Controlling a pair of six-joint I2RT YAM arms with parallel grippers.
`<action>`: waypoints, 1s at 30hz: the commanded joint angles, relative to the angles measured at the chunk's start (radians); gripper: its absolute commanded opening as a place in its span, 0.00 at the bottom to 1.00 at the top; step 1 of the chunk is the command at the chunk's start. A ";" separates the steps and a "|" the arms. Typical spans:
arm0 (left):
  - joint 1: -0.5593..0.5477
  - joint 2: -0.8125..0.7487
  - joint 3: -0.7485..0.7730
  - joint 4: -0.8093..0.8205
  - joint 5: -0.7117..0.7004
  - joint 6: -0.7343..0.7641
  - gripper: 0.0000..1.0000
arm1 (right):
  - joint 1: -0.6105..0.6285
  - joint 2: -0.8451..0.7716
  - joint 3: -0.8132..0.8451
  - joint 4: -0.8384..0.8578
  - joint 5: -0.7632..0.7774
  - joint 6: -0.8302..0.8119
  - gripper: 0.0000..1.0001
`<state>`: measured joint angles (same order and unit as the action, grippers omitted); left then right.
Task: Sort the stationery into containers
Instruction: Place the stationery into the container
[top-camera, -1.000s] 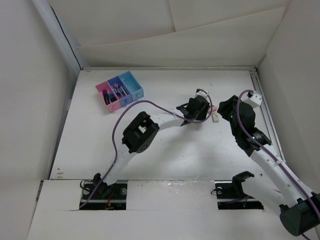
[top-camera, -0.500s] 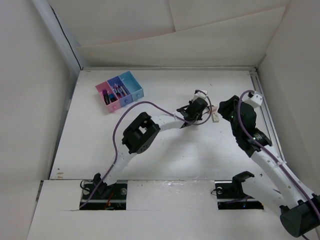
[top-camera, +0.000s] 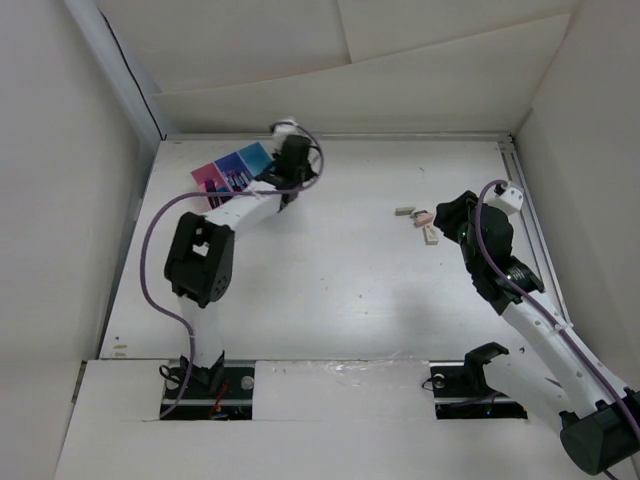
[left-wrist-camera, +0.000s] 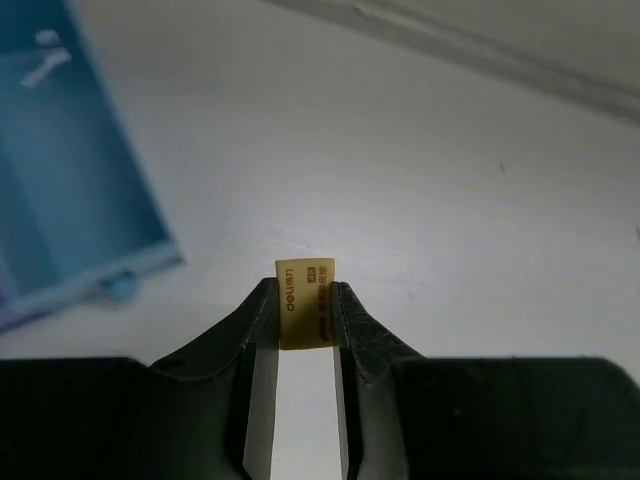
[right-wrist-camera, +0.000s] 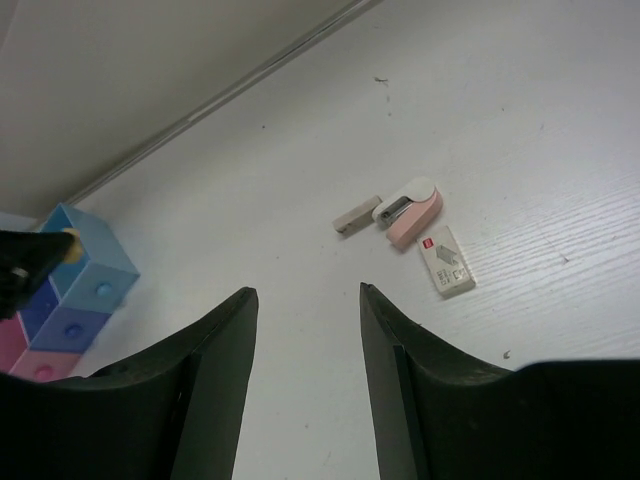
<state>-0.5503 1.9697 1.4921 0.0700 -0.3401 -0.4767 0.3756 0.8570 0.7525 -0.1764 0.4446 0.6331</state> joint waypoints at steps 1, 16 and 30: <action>0.160 -0.084 0.028 -0.039 0.033 -0.098 0.00 | 0.011 -0.007 0.030 0.032 -0.018 -0.003 0.51; 0.346 0.069 0.218 -0.182 0.044 -0.086 0.00 | 0.020 0.014 0.030 0.051 -0.037 -0.012 0.51; 0.346 0.077 0.227 -0.182 0.055 -0.057 0.38 | 0.020 0.033 0.030 0.051 -0.037 -0.012 0.54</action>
<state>-0.2073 2.0789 1.6962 -0.1249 -0.2775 -0.5533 0.3878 0.8860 0.7528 -0.1711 0.4110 0.6319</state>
